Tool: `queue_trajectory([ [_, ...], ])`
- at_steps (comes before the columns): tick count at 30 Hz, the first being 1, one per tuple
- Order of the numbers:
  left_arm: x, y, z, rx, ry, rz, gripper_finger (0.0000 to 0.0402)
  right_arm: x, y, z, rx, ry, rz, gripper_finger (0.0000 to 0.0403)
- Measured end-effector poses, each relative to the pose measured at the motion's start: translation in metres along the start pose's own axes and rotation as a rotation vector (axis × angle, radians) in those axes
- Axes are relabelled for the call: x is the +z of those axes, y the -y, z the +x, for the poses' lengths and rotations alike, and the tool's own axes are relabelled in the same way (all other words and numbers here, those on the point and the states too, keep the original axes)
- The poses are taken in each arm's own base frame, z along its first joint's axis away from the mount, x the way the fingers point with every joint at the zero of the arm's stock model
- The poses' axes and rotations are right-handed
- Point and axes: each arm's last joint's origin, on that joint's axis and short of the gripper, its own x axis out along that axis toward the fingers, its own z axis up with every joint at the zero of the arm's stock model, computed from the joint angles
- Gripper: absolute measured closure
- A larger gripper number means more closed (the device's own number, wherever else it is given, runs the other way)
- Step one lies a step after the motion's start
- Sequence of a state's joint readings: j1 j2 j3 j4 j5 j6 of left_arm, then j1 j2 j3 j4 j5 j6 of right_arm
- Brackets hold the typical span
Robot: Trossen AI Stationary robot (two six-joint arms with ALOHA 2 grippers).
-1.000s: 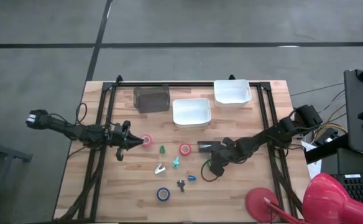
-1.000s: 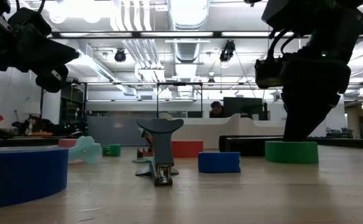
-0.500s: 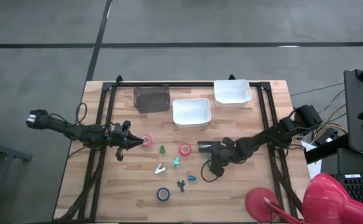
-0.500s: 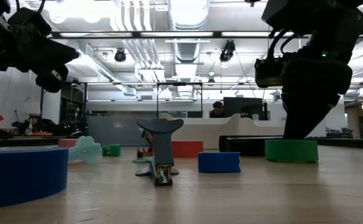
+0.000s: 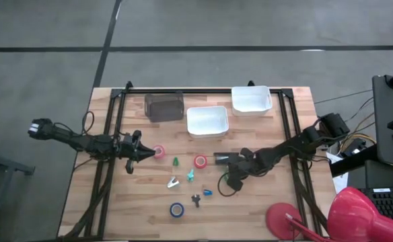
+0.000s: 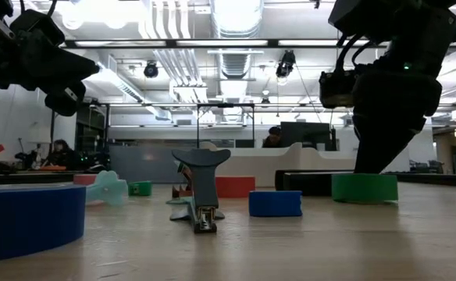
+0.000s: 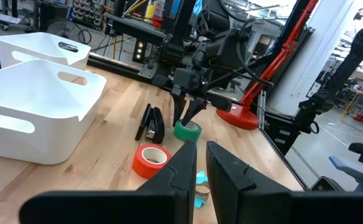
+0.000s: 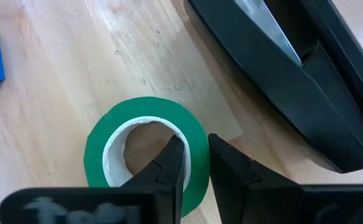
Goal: Pick and place Stapler, Stapler remover, tape
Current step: Put the green tape into the right white bin
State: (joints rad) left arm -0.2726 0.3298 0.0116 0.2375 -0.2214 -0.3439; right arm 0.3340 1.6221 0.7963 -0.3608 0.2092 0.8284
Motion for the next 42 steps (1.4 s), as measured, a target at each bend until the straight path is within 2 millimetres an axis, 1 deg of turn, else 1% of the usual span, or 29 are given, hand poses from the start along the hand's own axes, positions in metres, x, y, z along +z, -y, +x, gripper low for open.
queue_trajectory([
  [10, 0.000, 0.000, 0.000, 0.000, 0.000, 0.000, 0.0362, 0.006, 0.000, -0.021, 0.054, 0.057, -0.034, 0.0344],
  [18, 0.000, 0.000, 0.000, 0.000, 0.000, 0.000, 0.0362, 0.013, 0.004, -0.049, 0.084, 0.165, -0.063, 0.0344],
  [26, 0.000, 0.000, 0.000, 0.000, 0.001, 0.000, 0.0362, 0.018, 0.019, -0.081, 0.004, 0.311, -0.049, 0.0344],
  [31, 0.000, 0.000, 0.000, 0.000, 0.000, 0.000, 0.0362, 0.022, 0.031, -0.095, -0.031, 0.354, -0.022, 0.0344],
  [35, 0.000, 0.000, 0.000, 0.000, 0.000, 0.000, 0.0362, 0.024, 0.039, -0.101, -0.061, 0.368, -0.011, 0.0344],
  [42, 0.000, 0.000, 0.000, 0.000, -0.002, 0.000, 0.0362, 0.026, 0.054, -0.100, -0.156, 0.344, 0.004, 0.0344],
])
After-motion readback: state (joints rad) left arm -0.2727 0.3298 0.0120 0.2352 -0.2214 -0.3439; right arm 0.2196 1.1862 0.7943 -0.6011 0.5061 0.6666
